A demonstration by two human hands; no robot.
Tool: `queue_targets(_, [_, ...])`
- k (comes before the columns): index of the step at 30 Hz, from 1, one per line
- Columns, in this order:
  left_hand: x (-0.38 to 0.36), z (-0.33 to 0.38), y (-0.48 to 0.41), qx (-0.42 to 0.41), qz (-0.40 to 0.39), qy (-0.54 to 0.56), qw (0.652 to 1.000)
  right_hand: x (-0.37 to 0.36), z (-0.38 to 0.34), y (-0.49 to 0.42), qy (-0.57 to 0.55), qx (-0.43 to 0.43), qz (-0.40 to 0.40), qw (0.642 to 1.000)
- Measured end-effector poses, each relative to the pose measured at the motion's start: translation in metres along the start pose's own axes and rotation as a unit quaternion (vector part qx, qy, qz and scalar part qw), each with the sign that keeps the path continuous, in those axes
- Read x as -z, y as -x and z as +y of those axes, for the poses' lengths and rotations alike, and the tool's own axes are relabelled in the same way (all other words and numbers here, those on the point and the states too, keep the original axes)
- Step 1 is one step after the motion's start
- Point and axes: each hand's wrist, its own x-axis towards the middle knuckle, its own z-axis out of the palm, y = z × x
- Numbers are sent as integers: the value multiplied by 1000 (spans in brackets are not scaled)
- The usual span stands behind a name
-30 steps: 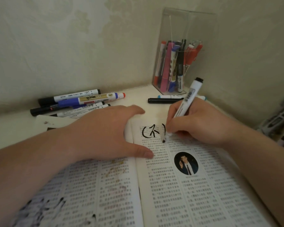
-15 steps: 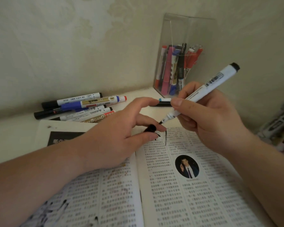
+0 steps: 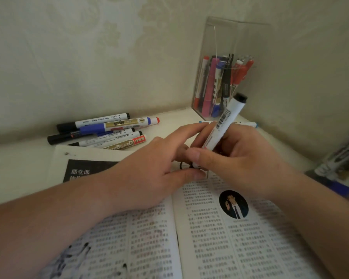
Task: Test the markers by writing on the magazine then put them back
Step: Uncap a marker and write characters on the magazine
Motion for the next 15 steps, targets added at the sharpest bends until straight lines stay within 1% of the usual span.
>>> queue_targets(2, [0, 0, 0, 4, 2, -2, 1000, 0, 0, 0, -61, 6, 16, 998])
queue_targets(3, [0, 0, 0, 7, 0, -5, 1000, 0, -1, 0, -74, 8, 30, 997])
queue_targets(5, [-1, 0, 0, 12, -3, -12, 1000, 1, 1, -1, -33, 16, 50, 998])
queue_targets(7, [-1, 0, 0, 16, -4, -16, 1000, -1, 4, -1, 18, 20, 43, 999])
queue_targets(9, [-1, 0, 0, 14, 2, -15, 1000, -4, 7, -2, 43, 11, 38, 998])
queue_targets(13, [0, -1, -1, 13, 26, -48, 998, -6, 7, -3, 50, 9, 49, 998])
queue_targets(15, [1, -4, -1, 19, 37, -71, 997, -8, 6, -3, 50, 14, 41, 998])
